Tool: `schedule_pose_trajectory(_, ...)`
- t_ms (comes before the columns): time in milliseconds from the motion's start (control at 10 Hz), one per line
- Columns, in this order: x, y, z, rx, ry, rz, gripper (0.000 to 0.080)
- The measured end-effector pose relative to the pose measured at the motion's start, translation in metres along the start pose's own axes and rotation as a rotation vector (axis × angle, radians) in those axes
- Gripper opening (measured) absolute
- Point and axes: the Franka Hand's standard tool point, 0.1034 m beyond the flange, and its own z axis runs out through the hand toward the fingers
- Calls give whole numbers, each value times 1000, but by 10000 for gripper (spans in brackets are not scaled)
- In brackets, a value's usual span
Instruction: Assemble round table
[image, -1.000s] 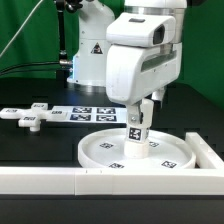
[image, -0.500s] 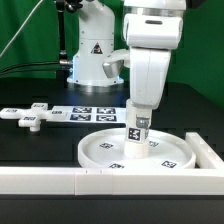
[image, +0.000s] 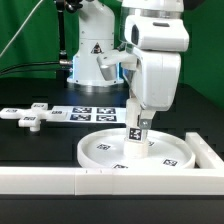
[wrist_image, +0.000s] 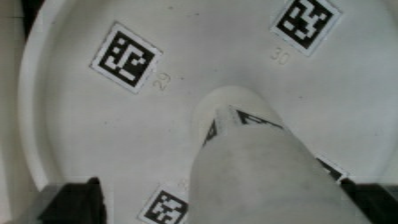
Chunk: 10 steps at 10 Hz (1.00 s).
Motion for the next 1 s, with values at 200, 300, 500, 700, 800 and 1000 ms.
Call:
schedule_pose_trajectory(200,-1,-2,2,4,-6,-64,648)
schedule_pose_trajectory(300,0,-3,2,4,-6,-24,648)
schedule_pose_trajectory(500,1,-3,2,5,-5,-3,648)
schedule_pose_trajectory(700,1,-3,3,6,-5,2,549)
schedule_pose_trajectory(800,1,-5,3,12,-5,2,412)
schedule_pose_trajectory(1000,1,-5,3,12,-5,6,406)
